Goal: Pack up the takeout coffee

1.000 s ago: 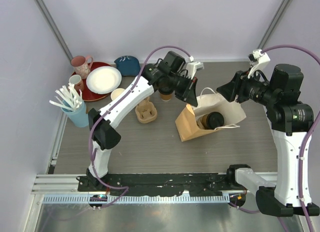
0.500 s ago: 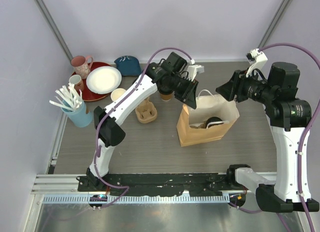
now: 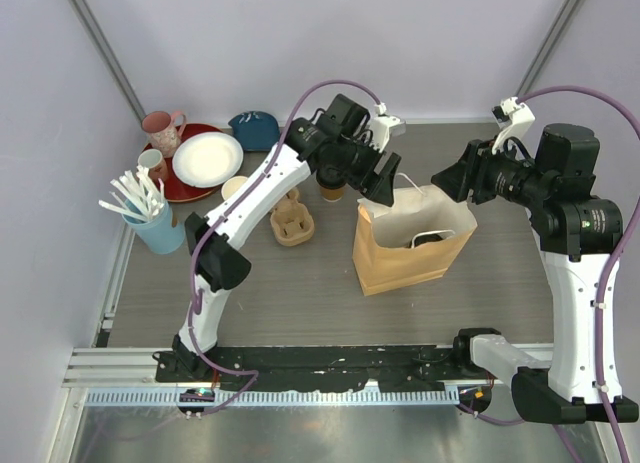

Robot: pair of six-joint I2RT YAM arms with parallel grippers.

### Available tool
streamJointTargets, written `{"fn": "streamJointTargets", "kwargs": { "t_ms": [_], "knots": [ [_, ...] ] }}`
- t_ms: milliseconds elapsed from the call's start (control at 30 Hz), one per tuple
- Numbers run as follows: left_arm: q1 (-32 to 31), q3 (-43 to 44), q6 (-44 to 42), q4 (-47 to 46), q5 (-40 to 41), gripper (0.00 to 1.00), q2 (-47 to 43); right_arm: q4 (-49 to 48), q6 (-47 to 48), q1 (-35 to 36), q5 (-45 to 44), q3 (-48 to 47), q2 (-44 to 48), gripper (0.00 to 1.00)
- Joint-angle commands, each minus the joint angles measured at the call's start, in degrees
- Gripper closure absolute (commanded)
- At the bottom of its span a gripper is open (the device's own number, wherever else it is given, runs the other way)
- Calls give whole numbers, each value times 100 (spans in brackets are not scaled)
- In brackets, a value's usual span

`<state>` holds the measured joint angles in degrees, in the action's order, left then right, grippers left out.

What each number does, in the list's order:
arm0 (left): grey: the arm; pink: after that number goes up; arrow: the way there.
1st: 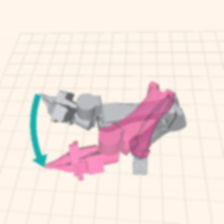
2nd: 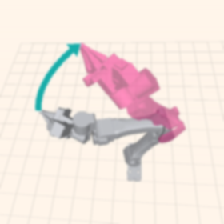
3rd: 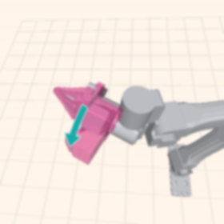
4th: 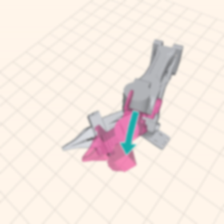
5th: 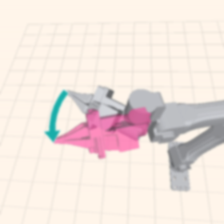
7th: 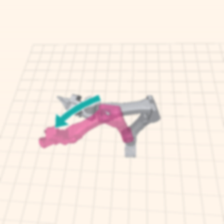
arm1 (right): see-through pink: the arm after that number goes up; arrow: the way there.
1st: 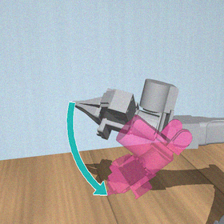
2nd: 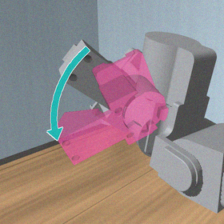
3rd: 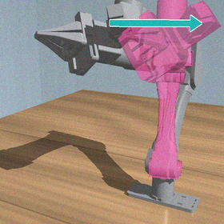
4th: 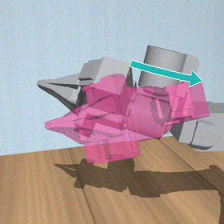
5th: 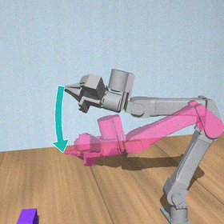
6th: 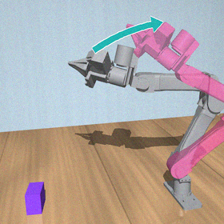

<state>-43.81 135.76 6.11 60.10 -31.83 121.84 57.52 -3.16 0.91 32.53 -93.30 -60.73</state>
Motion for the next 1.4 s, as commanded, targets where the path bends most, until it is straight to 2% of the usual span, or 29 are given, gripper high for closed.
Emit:
{"fn": "streamJointTargets", "kwargs": {
  "t_ms": [0,133,233,467,567,700,833,967,1033,1067,1133,1200,1267,1300,1367],
  "knots": [
    [39,222,-408,-173,397,23,-450,-179,-1,-20,156,13,105,50],
    [144,257,-514,-218,441,9,-670,-276,-44,-12,262,57,114,50],
    [302,345,-549,-156,398,6,-802,-311,-45,-12,297,75,88,50],
    [838,197,-585,-33,37,0,-1066,-487,-132,-20,421,31,44,49],
    [1329,-163,-419,-216,19,0,-1215,-697,-394,-20,210,-179,-88,49],
    [1962,-979,-6,-568,19,2,-1347,-1530,-1079,-20,34,-522,-535,51],
    [2386,-1535,110,-832,63,6,-1409,-1963,-1354,304,-729,-1005,-1324,50],
    [2579,-1816,92,-920,326,12,-1365,-1911,-1328,1050,-2079,-1820,-2307,50],
    [2658,-1992,127,-1017,397,12,-1391,-1596,-1275,1481,-2583,-2235,-2845,50],
    [2676,-2062,145,-1130,432,13,-1400,-1464,-1266,1604,-2873,-2472,-3413,50],
    [2720,-2282,189,-1289,494,14,-1470,-963,-1170,2052,-3654,-3288,-3996,46],
    [2729,-2449,180,-1360,511,15,-1497,-281,-1073,2334,-4339,-4342,-5007,45],
    [2738,-2572,198,-1421,512,15,-1540,126,-1029,2677,-4685,-5307,-5684,45],
    [2738,-2616,198,-1448,529,15,-1549,372,-1011,2765,-4999,-5530,-6191,45],
    [2755,-2739,172,-1527,564,16,-1602,401,-1038,3002,-5212,-5630,-6477,45]
  ]
}}
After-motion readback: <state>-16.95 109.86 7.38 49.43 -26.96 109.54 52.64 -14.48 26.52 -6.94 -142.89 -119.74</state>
